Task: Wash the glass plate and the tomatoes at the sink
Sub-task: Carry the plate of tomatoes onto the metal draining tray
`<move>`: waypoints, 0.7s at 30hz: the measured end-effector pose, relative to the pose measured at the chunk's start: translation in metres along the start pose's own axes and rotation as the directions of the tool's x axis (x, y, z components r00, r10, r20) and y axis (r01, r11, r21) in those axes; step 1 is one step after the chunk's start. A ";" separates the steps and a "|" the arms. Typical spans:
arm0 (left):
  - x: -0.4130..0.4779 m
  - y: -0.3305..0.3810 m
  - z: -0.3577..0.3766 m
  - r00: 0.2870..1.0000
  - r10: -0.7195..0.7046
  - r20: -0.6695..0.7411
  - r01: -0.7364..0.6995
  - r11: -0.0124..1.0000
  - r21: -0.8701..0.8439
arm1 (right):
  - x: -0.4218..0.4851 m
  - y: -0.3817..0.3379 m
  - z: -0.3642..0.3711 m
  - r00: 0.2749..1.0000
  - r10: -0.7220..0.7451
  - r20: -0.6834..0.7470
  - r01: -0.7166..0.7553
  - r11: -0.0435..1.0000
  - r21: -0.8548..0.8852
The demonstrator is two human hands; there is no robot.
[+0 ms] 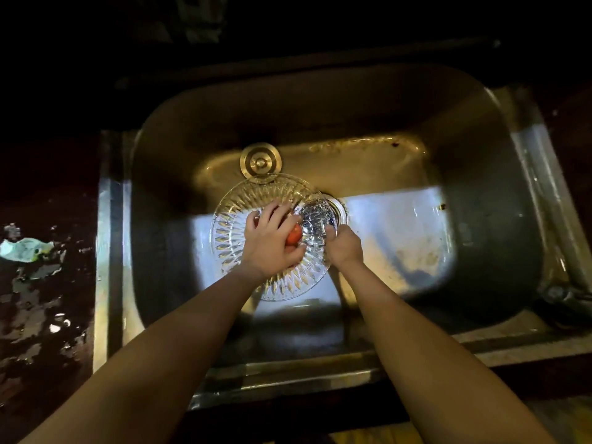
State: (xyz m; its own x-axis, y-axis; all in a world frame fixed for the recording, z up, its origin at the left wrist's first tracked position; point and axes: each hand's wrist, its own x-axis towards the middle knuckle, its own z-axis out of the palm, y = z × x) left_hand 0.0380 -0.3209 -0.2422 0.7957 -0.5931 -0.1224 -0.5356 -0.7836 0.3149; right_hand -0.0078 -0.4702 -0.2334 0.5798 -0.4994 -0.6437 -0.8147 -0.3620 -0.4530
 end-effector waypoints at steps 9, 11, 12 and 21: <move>0.003 0.002 -0.014 0.973 -0.164 -0.164 0.145 0.982 -0.125 | -0.010 -0.014 -0.003 0.984 -0.159 -0.080 0.175 0.938 0.299; 0.005 0.005 -0.023 0.972 -0.194 -0.136 0.167 0.968 -0.188 | -0.015 -0.019 -0.009 0.978 -0.169 -0.124 0.200 0.926 0.319; 0.006 0.007 -0.028 0.973 -0.194 -0.121 0.167 0.965 -0.202 | -0.017 -0.021 -0.012 0.975 -0.170 -0.142 0.208 0.924 0.320; 0.012 0.034 -0.069 0.936 -0.304 -0.177 0.186 0.856 -0.482 | -0.035 -0.061 -0.070 0.875 -0.383 -0.295 0.405 0.914 0.016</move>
State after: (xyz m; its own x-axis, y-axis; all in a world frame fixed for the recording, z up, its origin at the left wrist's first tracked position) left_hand 0.0488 -0.3422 -0.1675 0.9576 -0.2847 -0.0436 -0.1738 -0.6922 0.7005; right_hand 0.0216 -0.4860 -0.1398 0.8218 -0.5305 -0.2079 -0.5096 -0.5211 -0.6846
